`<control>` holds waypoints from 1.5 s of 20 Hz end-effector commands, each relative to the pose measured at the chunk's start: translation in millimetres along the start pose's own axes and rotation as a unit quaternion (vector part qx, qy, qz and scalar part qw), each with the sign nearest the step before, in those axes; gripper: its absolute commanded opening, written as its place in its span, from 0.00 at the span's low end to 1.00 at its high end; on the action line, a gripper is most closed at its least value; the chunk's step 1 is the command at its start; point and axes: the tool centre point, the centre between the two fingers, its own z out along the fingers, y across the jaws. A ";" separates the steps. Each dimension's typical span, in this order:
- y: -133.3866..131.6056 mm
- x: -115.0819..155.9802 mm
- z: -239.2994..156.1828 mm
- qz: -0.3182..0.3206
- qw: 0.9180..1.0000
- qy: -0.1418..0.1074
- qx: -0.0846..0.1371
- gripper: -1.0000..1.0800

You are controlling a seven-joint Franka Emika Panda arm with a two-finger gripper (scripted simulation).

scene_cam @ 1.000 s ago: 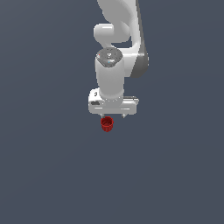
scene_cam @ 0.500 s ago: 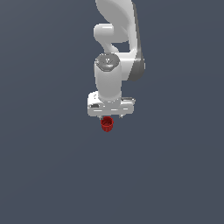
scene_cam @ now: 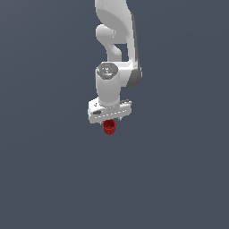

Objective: Pick up the object and move it to a goal position.

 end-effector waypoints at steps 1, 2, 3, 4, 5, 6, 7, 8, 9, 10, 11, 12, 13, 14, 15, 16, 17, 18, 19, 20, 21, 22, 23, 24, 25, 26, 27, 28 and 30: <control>1.7 -5.0 7.9 -0.027 1.000 0.002 -0.002 0.96; 2.2 -6.7 10.5 -0.036 0.999 0.003 -0.003 0.96; 2.7 -8.3 12.9 -0.044 0.999 0.003 -0.004 0.96; 3.0 -9.8 15.1 -0.052 0.999 0.004 -0.004 0.96; 3.3 -11.1 17.0 -0.058 0.998 0.004 -0.005 0.96; 3.6 -12.3 18.8 -0.065 0.998 0.005 -0.005 0.96; 3.8 -13.4 20.3 -0.070 0.998 0.005 -0.006 0.96; 4.0 -14.3 21.6 -0.075 0.997 0.005 -0.006 0.96; 4.2 -15.1 22.7 -0.078 0.997 0.006 -0.006 0.96; 4.3 -15.8 23.6 -0.082 0.997 0.006 -0.007 0.96; 4.4 -16.3 24.3 -0.084 0.996 0.006 -0.007 0.96; 4.4 -16.6 24.8 -0.086 0.996 0.006 -0.007 0.96; 4.5 -16.9 25.1 -0.087 0.996 0.006 -0.007 0.96; 4.5 -16.9 25.2 -0.087 0.996 0.006 -0.007 0.96; 4.5 -16.7 24.8 -0.085 0.996 0.006 -0.007 0.96; 4.5 -16.7 25.2 -0.085 0.996 0.006 -0.007 0.96; 4.5 -16.7 26.2 -0.085 0.996 0.006 -0.007 0.96; 4.6 -16.8 27.9 -0.085 0.996 0.006 -0.007 0.96; 4.5 -16.8 30.2 -0.085 0.996 0.006 -0.007 0.96; 4.4 -16.8 33.2 -0.085 0.996 0.006 -0.007 0.96; 4.6 -17.0 36.9 -0.085 0.996 0.006 -0.007 0.96; 4.5 -17.1 41.2 -0.086 0.996 0.006 -0.007 0.96; 4.5 -17.2 46.1 -0.086 0.996 0.006 -0.007 0.96; 4.4 -17.3 51.6 -0.086 0.996 0.006 -0.007 0.96; 4.4 -17.4 56.8 -0.087 0.996 0.006 -0.007 0.96; 4.4 -17.5 61.3 -0.087 0.996 0.006 -0.007 0.96; 4.4 -17.4 65.2 -0.087 0.996 0.006 -0.007 0.96; 4.7 -17.4 68.5 -0.087 0.996 0.006 -0.007 0.96; 4.8 -17.0 73.0 -0.087 0.996 0.006 -0.007 0.96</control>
